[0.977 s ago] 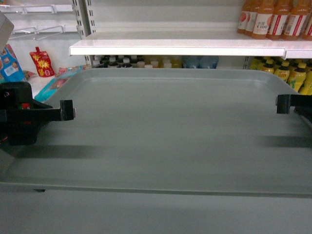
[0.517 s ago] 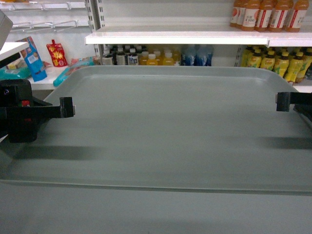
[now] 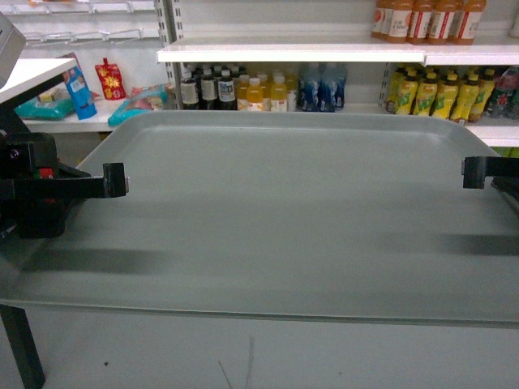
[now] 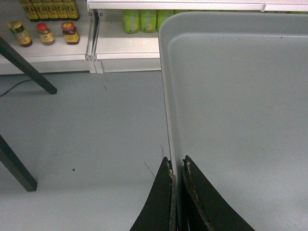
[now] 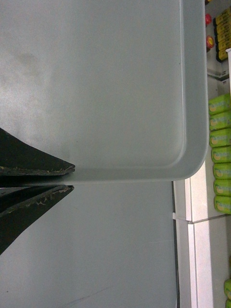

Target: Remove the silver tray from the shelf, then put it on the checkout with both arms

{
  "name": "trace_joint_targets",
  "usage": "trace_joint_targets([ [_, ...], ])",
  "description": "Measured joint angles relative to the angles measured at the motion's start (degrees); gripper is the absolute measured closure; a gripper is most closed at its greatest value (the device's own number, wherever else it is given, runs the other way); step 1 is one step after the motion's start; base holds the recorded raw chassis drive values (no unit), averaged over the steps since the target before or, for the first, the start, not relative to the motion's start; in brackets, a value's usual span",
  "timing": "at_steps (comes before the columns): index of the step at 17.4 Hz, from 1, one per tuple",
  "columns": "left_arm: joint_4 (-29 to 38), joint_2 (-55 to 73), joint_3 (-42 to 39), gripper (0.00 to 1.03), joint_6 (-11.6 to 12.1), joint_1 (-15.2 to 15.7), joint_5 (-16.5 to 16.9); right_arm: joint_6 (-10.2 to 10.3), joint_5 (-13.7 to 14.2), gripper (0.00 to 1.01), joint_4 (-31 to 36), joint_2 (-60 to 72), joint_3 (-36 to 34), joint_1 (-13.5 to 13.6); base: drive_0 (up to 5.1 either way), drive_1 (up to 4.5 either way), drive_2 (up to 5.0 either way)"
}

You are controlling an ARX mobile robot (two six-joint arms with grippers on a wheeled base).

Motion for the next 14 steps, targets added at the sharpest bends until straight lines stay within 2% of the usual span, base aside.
trace_joint_targets([
  [14, -0.3, 0.0, 0.0, 1.0, 0.0, 0.1, 0.0, 0.0, 0.0, 0.99, 0.0, 0.0, 0.0, 0.1, 0.0, -4.22, 4.2],
])
